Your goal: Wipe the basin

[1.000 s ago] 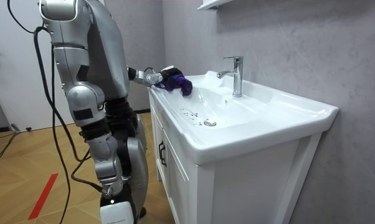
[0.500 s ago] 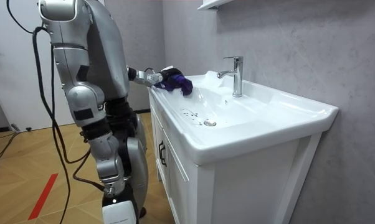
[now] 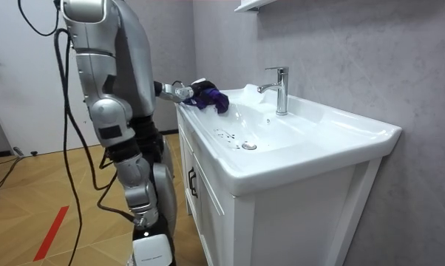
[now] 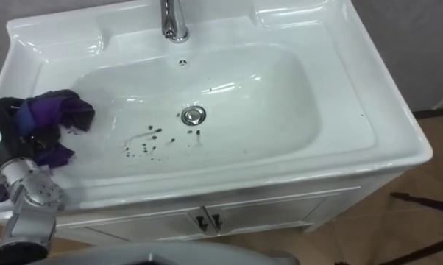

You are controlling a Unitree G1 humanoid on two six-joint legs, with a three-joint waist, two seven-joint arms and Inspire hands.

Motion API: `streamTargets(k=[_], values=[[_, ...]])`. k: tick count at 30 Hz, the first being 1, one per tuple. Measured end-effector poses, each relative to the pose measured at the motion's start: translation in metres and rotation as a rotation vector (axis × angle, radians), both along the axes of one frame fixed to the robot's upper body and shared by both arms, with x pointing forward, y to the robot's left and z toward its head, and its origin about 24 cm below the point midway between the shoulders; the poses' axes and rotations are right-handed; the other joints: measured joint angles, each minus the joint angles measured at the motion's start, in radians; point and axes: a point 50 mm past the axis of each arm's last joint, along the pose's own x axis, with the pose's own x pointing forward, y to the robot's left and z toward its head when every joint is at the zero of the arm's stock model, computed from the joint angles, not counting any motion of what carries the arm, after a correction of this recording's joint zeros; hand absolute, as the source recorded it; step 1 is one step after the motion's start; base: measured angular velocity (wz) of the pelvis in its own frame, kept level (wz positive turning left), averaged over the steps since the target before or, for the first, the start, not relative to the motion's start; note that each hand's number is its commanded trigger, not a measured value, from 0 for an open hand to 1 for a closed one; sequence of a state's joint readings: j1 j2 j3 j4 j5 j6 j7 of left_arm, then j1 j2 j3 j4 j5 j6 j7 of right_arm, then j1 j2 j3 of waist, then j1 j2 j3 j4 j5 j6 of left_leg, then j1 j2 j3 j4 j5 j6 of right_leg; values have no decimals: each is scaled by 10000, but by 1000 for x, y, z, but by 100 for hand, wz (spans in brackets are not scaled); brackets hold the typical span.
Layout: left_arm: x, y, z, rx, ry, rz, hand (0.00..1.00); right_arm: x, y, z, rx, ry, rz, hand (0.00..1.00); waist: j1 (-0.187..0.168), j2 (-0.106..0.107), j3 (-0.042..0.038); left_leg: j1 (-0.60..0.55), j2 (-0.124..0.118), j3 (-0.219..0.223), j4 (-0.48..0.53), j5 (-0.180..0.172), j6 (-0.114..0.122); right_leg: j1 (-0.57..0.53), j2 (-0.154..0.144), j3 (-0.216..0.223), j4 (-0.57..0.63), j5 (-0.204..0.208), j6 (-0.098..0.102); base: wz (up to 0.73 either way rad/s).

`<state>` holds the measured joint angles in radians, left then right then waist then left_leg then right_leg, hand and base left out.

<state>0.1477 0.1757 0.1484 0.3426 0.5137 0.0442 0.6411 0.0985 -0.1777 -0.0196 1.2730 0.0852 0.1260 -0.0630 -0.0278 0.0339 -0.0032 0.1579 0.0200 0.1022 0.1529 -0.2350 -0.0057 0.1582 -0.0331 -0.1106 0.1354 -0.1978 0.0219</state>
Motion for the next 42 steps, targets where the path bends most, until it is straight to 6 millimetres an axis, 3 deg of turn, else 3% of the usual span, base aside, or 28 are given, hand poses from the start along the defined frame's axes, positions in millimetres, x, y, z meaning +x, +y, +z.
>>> streamTargets(k=[6, 10, 14, 17, 19, 31, 42], values=[[7, -13, 14, -182, -479, -796, 100, 4, 4, -1, 133, -448, 139, 0, -8, -38, 21, -111, -6, -350, 4, 2, 0, 28, -3, -295, -18, 7, -1, 17], [17, -34, 26, -427, -1016, -1890, 100, 6, 9, -2, 517, -806, -182, 0, -30, -195, 121, -122, -6, -471, 3, 2, -1, 68, 2, -296, -28, 8, -2, 4], [24, -45, 42, -358, -1606, -2533, 100, 8, 10, -2, 582, -1039, -255, 0, -192, -174, 122, -134, -13, -450, 2, 1, -1, 15, -2, -271, -27, 12, -6, -5], [28, -49, 54, -228, -2243, -2866, 100, 7, 6, -1, 449, -1139, -224, 0, -259, 7, 71, -77, -8, -339, 0, 1, -1, 16, 1, -167, -29, 12, -6, -14], [28, -51, 55, -99, -2313, -3011, 100, 7, 5, 0, 386, -1199, -199, 0, -286, 66, 49, -56, -2, -340, -1, 2, -1, 28, 7, -156, -29, 12, -6, -4], [29, -57, 55, -9, -2341, -3356, 100, 7, 6, -1, 399, -1291, -224, 0, -285, 10, 96, -46, 3, -343, -20, 2, -1, 6, 15, -135, -32, 12, -6, 0], [22, -59, 49, 1516, -1482, -3874, 100, 5, 7, -1, 488, -1207, -415, 0, -271, -36, 67, -59, 6, -225, -18, 2, -1, 17, 13, -55, -23, 12, -6, -1]])
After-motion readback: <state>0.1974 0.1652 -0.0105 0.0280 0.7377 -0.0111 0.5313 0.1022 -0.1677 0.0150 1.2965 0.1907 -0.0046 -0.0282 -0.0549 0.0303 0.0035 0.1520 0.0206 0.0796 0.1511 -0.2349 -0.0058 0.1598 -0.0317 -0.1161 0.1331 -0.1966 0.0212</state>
